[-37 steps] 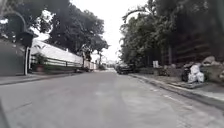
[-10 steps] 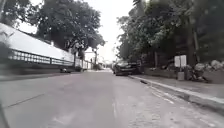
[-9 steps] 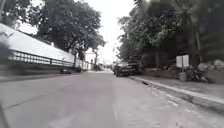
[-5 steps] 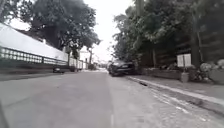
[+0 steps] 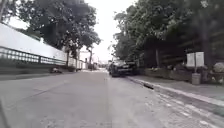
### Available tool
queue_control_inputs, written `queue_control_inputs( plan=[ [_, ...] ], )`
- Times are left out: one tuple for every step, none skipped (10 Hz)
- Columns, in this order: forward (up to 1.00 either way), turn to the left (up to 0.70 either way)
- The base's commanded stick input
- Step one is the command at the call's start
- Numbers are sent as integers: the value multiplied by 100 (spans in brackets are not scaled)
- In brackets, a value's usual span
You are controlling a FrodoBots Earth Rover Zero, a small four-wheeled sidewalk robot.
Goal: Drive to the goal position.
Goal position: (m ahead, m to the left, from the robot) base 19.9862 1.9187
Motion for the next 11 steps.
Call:
queue_control_inputs(
  plan=[
    [97,0],
    [97,0],
    [97,0],
    [98,0],
    [97,0],
    [97,0],
    [97,0],
    [97,0],
    [97,0],
    [97,0],
    [97,0]
  ],
)
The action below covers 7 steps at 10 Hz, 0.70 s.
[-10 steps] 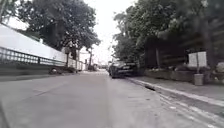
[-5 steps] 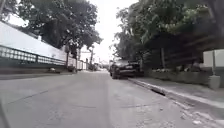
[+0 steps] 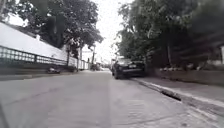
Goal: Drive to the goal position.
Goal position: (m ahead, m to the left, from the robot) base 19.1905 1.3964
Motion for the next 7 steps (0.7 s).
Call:
queue_control_inputs(
  plan=[
    [97,0],
    [97,0],
    [97,0],
    [97,0],
    [97,0],
    [97,0],
    [97,0]
  ],
)
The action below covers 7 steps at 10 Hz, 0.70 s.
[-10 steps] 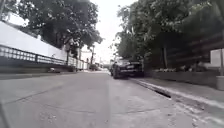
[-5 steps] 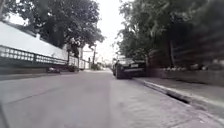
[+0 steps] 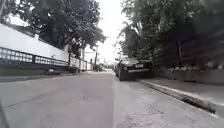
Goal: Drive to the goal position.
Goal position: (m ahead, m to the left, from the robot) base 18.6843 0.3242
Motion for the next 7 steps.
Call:
queue_control_inputs(
  plan=[
    [97,0],
    [97,0],
    [97,0],
    [97,0],
    [97,0],
    [97,0],
    [97,0]
  ],
)
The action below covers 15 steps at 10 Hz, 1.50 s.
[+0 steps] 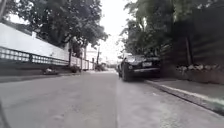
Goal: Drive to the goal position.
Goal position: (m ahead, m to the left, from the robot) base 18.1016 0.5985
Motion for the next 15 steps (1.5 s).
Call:
queue_control_inputs(
  plan=[
    [96,-1],
    [96,-2],
    [96,-2],
    [97,-3],
    [98,-3],
    [98,-3],
    [97,-3],
    [97,-19],
    [96,-37],
    [97,-39],
    [96,-38],
    [96,-38],
    [97,0],
    [98,0],
    [97,0]
  ],
)
